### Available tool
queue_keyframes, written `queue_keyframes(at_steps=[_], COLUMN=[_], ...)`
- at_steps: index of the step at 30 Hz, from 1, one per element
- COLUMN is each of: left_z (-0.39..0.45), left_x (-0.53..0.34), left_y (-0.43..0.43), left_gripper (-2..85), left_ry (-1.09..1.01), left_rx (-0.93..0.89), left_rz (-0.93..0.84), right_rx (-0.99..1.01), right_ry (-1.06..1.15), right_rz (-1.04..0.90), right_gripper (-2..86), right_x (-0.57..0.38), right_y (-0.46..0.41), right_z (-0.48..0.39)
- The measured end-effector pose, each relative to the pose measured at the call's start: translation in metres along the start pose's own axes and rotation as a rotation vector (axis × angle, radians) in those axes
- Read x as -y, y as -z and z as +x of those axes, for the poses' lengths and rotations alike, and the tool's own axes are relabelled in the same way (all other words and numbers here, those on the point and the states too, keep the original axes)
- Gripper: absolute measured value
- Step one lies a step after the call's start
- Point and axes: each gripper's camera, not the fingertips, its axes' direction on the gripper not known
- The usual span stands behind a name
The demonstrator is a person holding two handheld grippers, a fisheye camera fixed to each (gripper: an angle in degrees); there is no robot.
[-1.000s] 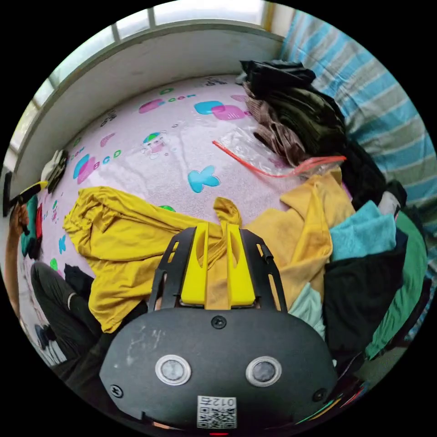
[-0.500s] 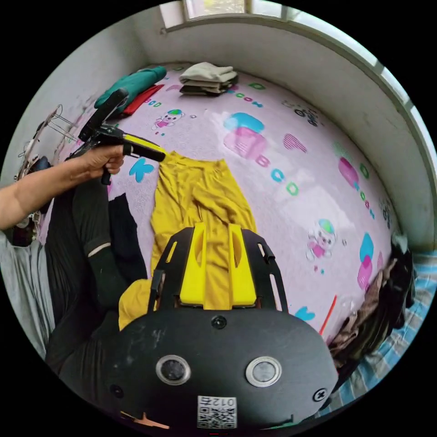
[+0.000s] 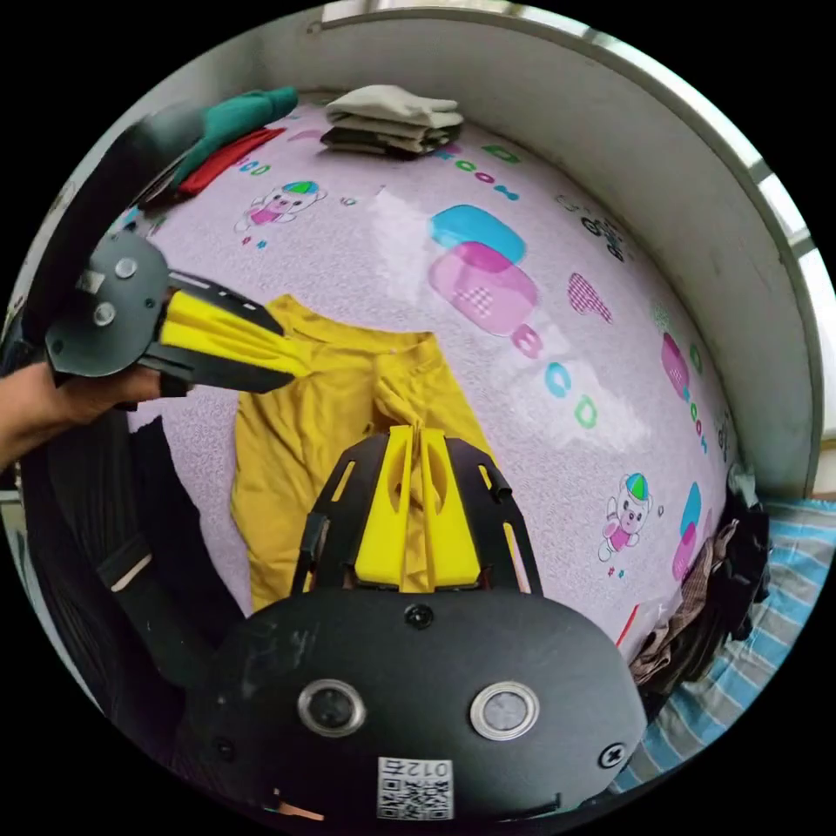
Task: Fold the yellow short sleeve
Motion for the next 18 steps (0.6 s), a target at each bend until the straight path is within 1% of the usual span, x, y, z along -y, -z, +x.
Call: queue_keyframes(at_steps=[3,5,7,10,12,15,18], left_z=[-0.003,-0.004,-0.008,-0.013,-0.018,-0.019,-0.005], left_x=[-0.006,-0.011,-0.017,-0.018,-0.017,-0.008,0.011], left_y=[0.024,0.034,0.038,0.052,0.062,0.071,0.069], left_gripper=[0.8,0.9,1.0,1.2,1.4,2.1,3.6], left_ry=[-0.088,-0.156,-0.203,-0.147,-0.087,-0.018,-0.037], left_rx=[-0.092,-0.154,-0.253,-0.257,-0.249,-0.149,-0.132], left_rz=[0.018,-0.041,-0.189,-0.226,-0.197,-0.135,-0.083], right_rx=[0.003,0.007,0.027,0.054,0.048,0.051,0.085], right_ry=[-0.102,-0.181,-0.237,-0.276,-0.264,-0.272,-0.321], right_rz=[0.014,0.001,-0.015,-0.061,-0.102,-0.139,-0.130], right_gripper=[-0.9,-0.9,-1.0,-1.0,-1.0,-1.0,-1.0], right_x=[-0.013,-0.028,-0.042,-0.066,-0.082,-0.111,-0.143], right_y=[0.024,0.043,0.057,0.084,0.104,0.135,0.152], right_z=[0.057,0.104,0.138,0.180,0.197,0.218,0.227])
